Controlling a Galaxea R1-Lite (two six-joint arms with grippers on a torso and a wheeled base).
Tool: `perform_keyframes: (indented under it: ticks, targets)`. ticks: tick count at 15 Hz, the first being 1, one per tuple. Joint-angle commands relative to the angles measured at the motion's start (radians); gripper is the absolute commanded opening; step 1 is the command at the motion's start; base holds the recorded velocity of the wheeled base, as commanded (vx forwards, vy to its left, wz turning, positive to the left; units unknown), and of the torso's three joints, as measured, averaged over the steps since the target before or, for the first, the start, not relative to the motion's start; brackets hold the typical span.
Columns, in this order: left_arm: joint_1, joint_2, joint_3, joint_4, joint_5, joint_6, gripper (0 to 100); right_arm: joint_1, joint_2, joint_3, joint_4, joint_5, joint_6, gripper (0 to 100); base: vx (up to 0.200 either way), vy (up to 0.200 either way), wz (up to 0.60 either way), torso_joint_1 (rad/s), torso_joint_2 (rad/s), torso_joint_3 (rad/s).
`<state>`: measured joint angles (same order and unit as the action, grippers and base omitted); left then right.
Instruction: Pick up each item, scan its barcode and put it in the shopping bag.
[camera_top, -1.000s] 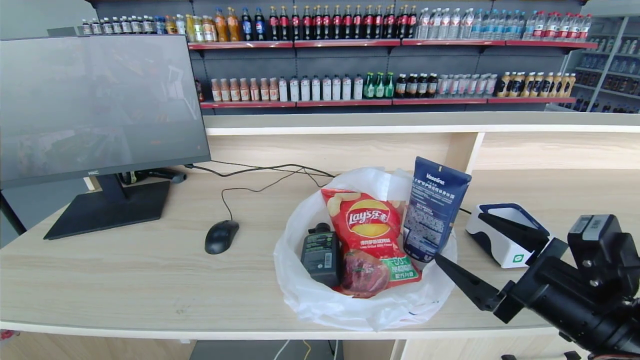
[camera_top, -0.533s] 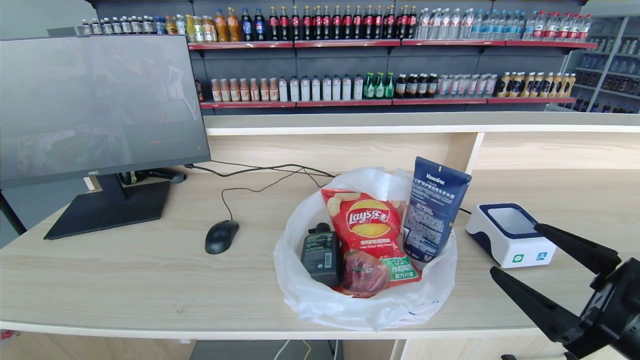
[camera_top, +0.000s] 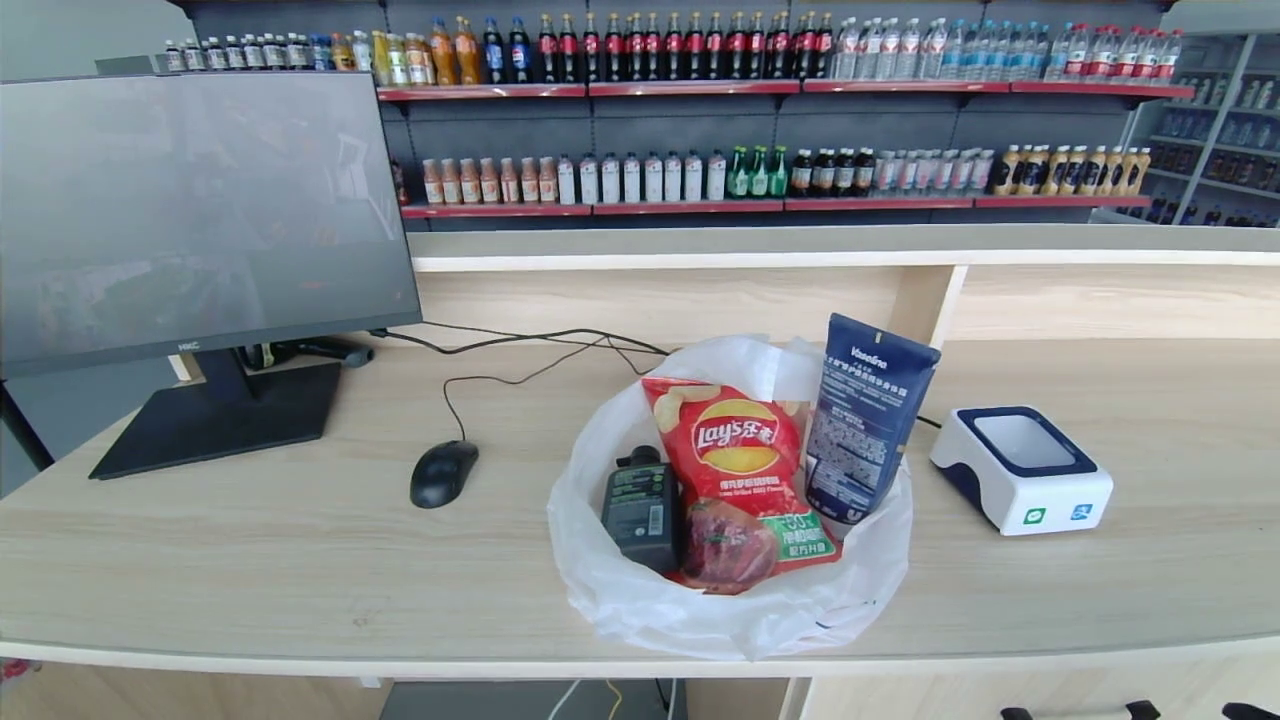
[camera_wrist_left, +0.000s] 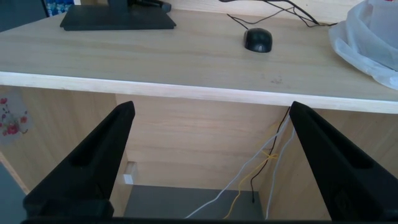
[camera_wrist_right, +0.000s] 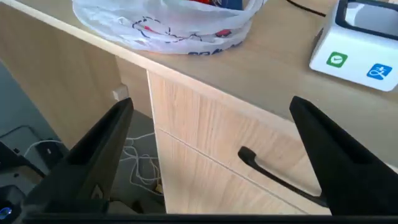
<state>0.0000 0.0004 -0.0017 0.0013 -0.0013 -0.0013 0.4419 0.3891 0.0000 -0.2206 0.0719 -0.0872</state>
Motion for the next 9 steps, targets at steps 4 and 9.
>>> perform_keyframes:
  ticks: [4, 9]
  targets:
    - [0.0, 0.0, 0.0, 0.0, 0.0, 0.0, 100, -0.178, -0.319, 0.0, 0.221, -0.07, 0.093, 100, 0.0, 0.0, 0.0, 0.0, 0.0, 0.0]
    - [0.0, 0.0, 0.0, 0.0, 0.0, 0.001, 100, -0.391, -0.236, -0.002, 0.222, -0.081, 0.07, 100, 0.0, 0.0, 0.0, 0.0, 0.0, 0.0]
